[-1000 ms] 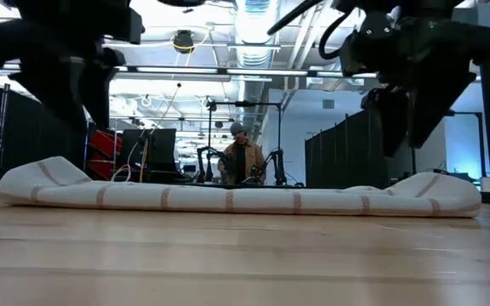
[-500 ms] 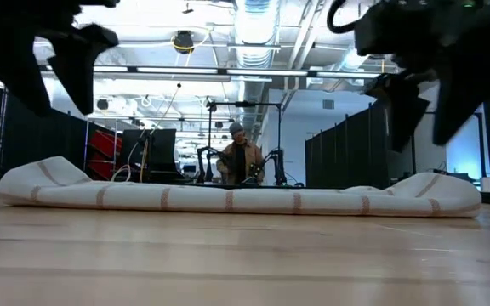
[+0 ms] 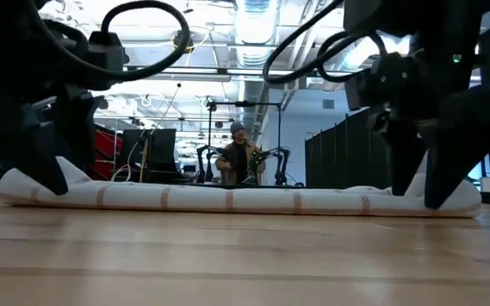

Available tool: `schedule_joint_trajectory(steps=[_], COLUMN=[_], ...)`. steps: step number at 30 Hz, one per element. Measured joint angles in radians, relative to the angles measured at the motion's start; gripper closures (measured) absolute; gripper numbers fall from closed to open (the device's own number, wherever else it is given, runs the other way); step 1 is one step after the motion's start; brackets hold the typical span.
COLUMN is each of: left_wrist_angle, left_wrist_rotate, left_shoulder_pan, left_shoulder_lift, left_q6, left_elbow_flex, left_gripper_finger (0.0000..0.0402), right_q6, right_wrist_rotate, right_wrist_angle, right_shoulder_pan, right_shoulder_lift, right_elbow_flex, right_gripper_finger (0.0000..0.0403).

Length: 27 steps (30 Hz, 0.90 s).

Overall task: Roll towel
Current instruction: Fold the white checkered towel

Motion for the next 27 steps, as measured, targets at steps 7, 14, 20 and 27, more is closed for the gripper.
schedule_joint_trajectory(steps=[7, 14, 20, 27], left_wrist_angle=[0.089, 0.114, 0.13, 0.158], left_wrist_rotate=[0.019, 0.017, 0.02, -0.002], left_shoulder_pan=[0.001, 0.014, 0.033, 0.049], left_shoulder_lift=[0.019, 0.012, 0.013, 0.016], left_q6=[-0.044, -0.125, -0.112, -0.101], left_elbow_flex=[-0.036, -0.095, -0.099, -0.102], left_gripper_finger=[0.0166, 0.0166, 0.0167, 0.0216], right_q6=[0.0, 0.0, 0.016, 0.015], right_wrist_rotate=[0.02, 0.019, 0.019, 0.017], right_wrist_angle=[0.06, 0.11, 0.132, 0.153], right_shoulder_pan=[-0.016, -0.026, -0.027, -0.027], right_shoulder_lift=[-0.001, -0.003, -0.007, -0.006], right_elbow_flex=[-0.03, -0.067, -0.094, -0.096], right_gripper_finger=[0.0121, 0.0121, 0.0121, 0.0134])
